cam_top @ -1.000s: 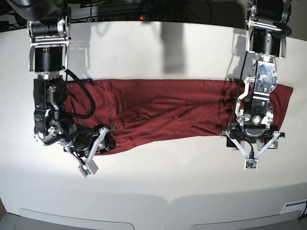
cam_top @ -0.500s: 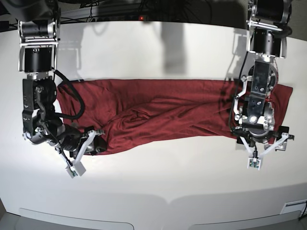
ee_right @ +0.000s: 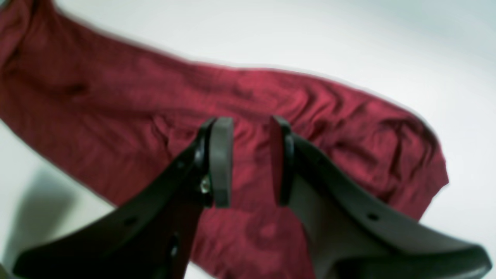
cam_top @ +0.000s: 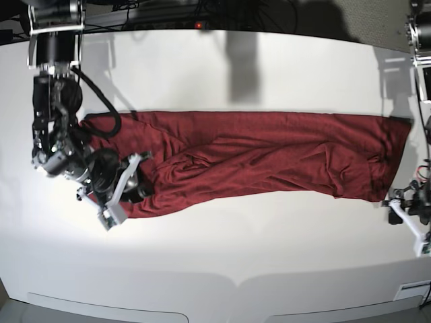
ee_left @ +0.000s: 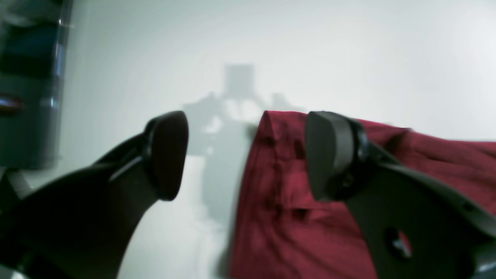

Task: Fold the T-shirt properly
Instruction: 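Release the strip and raise both grippers away, then grasp the strip's end with the left gripper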

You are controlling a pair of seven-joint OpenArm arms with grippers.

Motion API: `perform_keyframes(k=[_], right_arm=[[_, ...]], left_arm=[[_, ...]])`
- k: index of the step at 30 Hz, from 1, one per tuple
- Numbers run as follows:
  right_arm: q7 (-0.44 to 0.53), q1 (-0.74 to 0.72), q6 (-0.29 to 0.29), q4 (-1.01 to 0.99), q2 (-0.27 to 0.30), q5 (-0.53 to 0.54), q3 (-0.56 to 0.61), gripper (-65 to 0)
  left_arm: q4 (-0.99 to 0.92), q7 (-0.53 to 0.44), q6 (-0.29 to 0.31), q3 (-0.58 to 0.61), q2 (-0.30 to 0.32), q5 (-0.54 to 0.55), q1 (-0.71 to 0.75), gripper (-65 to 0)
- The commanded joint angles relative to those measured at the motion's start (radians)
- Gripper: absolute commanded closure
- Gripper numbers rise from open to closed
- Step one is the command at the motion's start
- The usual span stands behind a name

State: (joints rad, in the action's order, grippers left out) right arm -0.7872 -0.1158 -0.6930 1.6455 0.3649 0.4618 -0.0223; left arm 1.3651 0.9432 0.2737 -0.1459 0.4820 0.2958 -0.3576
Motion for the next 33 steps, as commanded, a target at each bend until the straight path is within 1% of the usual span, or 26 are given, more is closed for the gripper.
perform_keyframes(k=[1, 2, 4, 7, 10, 12, 14, 17, 20, 23, 26, 28, 30, 31, 33], right_arm=[[0.029, 0.008, -0.005, 0.053, 0.008, 0.005, -0.005, -16.6], [0.029, 0.038, -0.005, 0.083, 0.008, 0.006, -0.005, -16.6], [0.027, 0.098, -0.005, 0.137, 0.000, 0.005, -0.005, -16.6], [0.022, 0.187, -0.005, 0.214, -0.023, 0.002, -0.005, -16.6], [0.018, 0.267, -0.005, 0.293, -0.031, 0.001, -0.005, -16.6], [0.002, 0.311, -0.005, 0.356, -0.031, 0.002, -0.005, -16.6], [-0.019, 0.344, -0.005, 0.417, -0.030, 0.002, -0.005, -16.6], [-0.053, 0.388, -0.005, 0.496, -0.030, 0.003, -0.005, -16.6], [-0.061, 0.430, -0.005, 0.560, -0.032, 0.013, -0.005, -16.6], [-0.072, 0.462, -0.005, 0.617, -0.039, 0.013, -0.005, -16.6], [-0.085, 0.497, -0.005, 0.676, -0.039, 0.013, -0.005, -16.6], [-0.086, 0.519, -0.005, 0.711, -0.039, 0.013, -0.005, -16.6], [-0.085, 0.539, -0.005, 0.711, -0.043, 0.015, -0.005, -16.6], [-0.084, 0.540, -0.005, 0.711, -0.046, 0.036, -0.005, -16.6], [-0.105, 0.546, -0.005, 0.711, -0.060, 0.043, -0.004, -16.6]], left_arm=[[-0.018, -0.016, 0.041, -0.028, 0.017, 0.051, -0.025, -45.0], [-0.051, -0.016, 0.079, -0.043, 0.017, 0.086, -0.026, -45.0], [-0.117, -0.022, 0.122, -0.052, 0.017, 0.123, -0.025, -45.0], [-0.230, -0.052, 0.164, -0.051, 0.018, 0.124, -0.029, -45.0], [-0.368, -0.074, 0.203, -0.052, 0.021, 0.125, -0.050, -45.0], [-0.461, -0.076, 0.248, -0.052, 0.027, 0.127, -0.075, -45.0], [-0.531, -0.072, 0.294, -0.051, 0.045, 0.182, -0.096, -45.0], [-0.580, -0.029, 0.357, -0.052, 0.076, 0.292, -0.122, -45.0], [-0.594, -0.016, 0.377, -0.051, 0.115, 0.320, -0.127, -45.0], [-0.619, -0.002, 0.409, -0.051, 0.155, 0.353, -0.127, -45.0], [-0.655, 0.000, 0.417, -0.051, 0.183, 0.368, -0.127, -45.0], [-0.684, 0.000, 0.424, -0.051, 0.186, 0.378, -0.127, -45.0], [-0.721, 0.010, 0.424, -0.051, 0.183, 0.434, -0.127, -45.0], [-0.737, 0.018, 0.424, -0.051, 0.177, 0.464, -0.127, -45.0], [-0.760, 0.057, 0.424, -0.051, 0.166, 0.524, -0.125, -45.0]])
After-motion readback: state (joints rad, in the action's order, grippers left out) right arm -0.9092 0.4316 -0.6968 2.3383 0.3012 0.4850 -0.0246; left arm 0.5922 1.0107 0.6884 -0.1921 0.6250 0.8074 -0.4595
